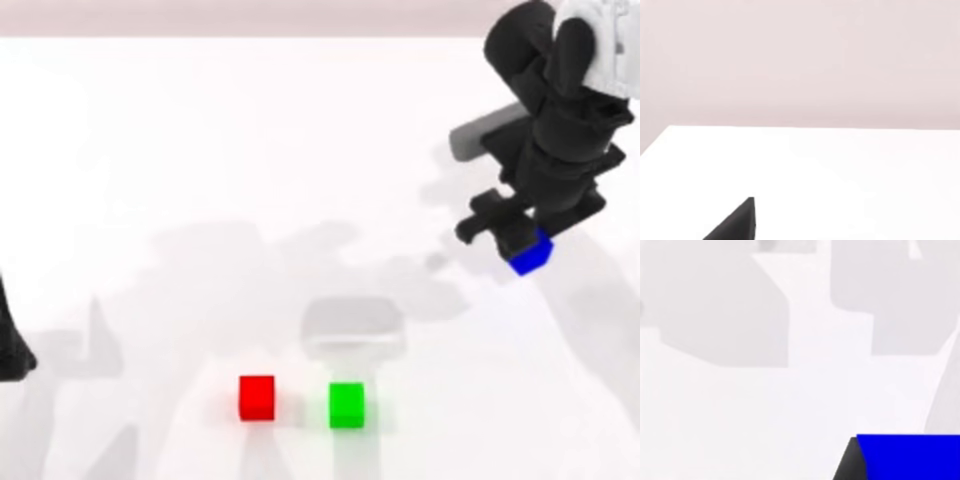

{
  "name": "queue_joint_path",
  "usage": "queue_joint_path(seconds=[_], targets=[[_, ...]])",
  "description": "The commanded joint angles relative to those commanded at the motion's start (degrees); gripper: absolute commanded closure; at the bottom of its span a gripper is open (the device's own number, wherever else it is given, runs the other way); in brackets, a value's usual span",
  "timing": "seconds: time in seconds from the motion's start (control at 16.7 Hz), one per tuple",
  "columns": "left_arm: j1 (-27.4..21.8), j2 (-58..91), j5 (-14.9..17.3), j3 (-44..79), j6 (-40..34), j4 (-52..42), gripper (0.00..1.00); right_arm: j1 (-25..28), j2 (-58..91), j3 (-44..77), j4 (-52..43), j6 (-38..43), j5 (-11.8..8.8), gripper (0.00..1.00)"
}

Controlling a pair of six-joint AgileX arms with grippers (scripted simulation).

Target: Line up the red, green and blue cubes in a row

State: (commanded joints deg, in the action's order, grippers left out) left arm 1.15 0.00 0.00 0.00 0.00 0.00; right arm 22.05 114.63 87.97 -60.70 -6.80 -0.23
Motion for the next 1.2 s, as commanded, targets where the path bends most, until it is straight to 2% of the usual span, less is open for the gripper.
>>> queue_joint_path(seconds=[0.3, 0.48, 0.9, 1.08, 1.2], targets=[[0.00, 0.00, 0.00, 0.00, 0.00, 0.00, 0.00, 1.82, -0.95, -1.07, -0.02, 3.93, 0.16, 1.00], [0.00, 0.00, 0.00, 0.00, 0.00, 0.00, 0.00, 5.82, -3.46, -3.64, -0.34, 13.14, 0.56, 1.00], [0.00, 0.00, 0.00, 0.00, 0.00, 0.00, 0.00, 16.93, -11.50, -12.21, -1.03, 42.29, 1.61, 1.00], [0.00, 0.00, 0.00, 0.00, 0.00, 0.00, 0.00, 19.66, -14.28, -14.44, -0.69, 47.92, 1.96, 1.00], [0.00, 0.00, 0.00, 0.00, 0.00, 0.00, 0.00, 20.04, -14.73, -14.75, -0.60, 48.64, 2.02, 1.00]])
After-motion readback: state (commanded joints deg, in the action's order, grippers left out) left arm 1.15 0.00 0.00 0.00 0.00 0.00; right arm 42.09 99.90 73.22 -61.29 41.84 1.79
